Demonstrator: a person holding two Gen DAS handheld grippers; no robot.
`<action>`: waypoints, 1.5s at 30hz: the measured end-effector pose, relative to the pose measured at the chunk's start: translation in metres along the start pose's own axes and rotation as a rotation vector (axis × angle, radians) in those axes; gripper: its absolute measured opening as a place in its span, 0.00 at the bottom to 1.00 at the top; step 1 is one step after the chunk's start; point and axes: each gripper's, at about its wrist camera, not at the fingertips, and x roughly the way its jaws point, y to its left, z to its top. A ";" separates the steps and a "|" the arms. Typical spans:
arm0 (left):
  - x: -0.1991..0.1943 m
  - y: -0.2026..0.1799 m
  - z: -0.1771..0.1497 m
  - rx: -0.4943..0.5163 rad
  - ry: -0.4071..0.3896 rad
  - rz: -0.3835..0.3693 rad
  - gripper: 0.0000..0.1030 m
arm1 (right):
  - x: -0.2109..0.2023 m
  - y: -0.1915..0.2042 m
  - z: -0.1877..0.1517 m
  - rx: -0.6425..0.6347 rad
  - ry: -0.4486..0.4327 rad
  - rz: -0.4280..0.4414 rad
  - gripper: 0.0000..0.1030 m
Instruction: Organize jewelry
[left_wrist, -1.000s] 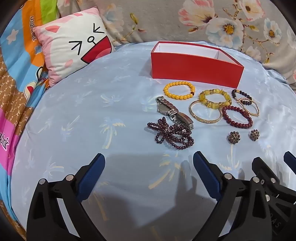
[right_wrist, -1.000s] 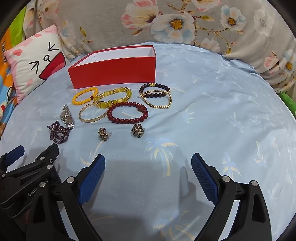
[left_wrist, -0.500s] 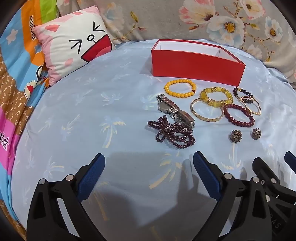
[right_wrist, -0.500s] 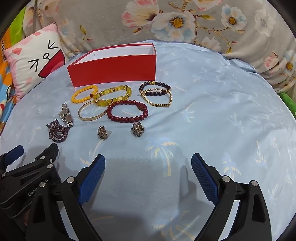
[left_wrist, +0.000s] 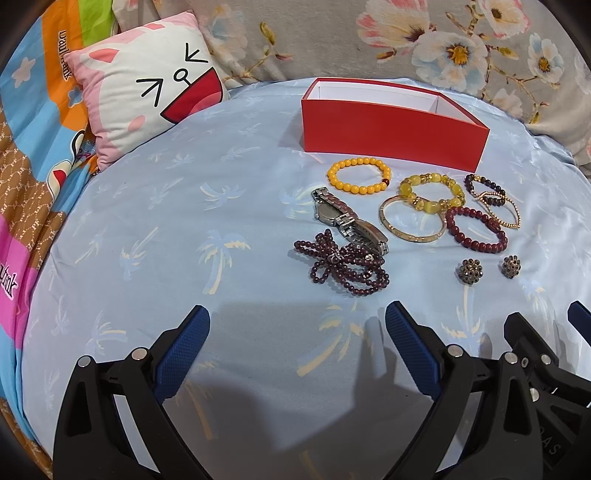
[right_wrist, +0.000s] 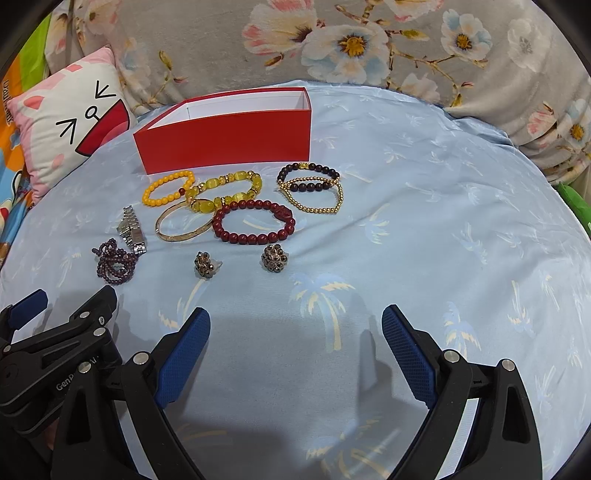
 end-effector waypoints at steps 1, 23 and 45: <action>0.001 0.000 0.000 -0.001 0.001 0.000 0.89 | 0.000 0.000 0.000 0.000 0.000 0.001 0.88; 0.001 0.002 -0.002 -0.016 0.009 -0.013 0.88 | 0.003 0.002 -0.001 -0.006 0.012 -0.008 0.88; -0.004 -0.003 -0.002 -0.005 -0.019 -0.017 0.89 | 0.003 -0.003 0.000 0.016 0.002 -0.027 0.88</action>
